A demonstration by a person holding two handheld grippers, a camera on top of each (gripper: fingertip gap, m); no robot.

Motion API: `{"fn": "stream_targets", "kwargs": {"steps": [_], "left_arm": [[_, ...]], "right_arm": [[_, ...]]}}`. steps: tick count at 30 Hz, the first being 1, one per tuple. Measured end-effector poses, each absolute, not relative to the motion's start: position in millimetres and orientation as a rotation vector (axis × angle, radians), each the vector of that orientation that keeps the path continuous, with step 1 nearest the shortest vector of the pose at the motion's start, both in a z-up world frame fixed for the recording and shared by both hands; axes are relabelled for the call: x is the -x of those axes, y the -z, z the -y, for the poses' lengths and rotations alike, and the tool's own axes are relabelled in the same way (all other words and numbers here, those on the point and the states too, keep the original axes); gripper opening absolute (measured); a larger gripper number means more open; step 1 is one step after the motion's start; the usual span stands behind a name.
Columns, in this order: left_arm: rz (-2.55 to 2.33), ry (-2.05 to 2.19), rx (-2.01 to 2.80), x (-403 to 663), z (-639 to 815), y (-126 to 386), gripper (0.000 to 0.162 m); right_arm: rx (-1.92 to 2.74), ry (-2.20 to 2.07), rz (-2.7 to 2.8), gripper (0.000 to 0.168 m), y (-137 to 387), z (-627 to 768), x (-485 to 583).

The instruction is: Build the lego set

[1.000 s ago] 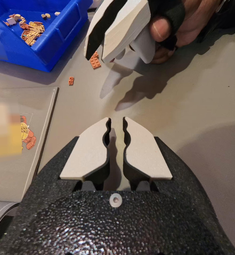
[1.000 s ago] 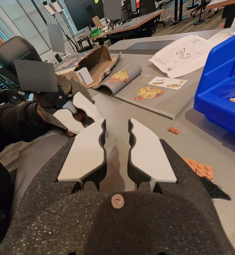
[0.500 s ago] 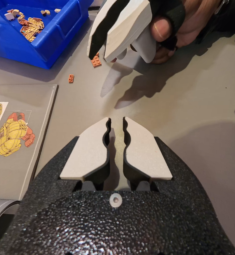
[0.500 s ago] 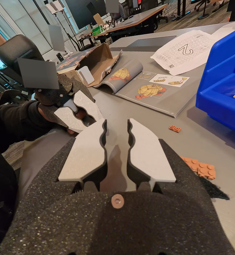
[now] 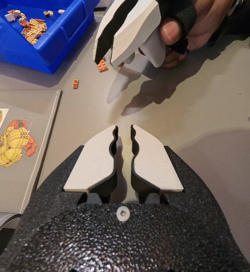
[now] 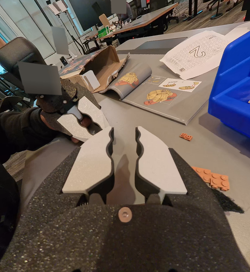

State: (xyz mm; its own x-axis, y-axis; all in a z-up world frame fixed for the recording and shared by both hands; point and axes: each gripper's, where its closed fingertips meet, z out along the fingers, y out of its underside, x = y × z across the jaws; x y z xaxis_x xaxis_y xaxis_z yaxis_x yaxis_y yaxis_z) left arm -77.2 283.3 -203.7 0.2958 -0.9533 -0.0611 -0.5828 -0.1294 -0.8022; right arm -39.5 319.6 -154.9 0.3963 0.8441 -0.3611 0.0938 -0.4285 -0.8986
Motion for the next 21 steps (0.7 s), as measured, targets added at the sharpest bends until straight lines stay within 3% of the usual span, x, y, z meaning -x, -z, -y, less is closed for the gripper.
{"fn": "stream_targets", "kwargs": {"steps": [21], "left_arm": [[-1.386, 0.624, 1.811, 77.0, -282.6, 203.5, 0.016]], "right_arm": [[1.805, -1.112, 0.817, 0.028, 155.6, -318.0, 40.8]]}}
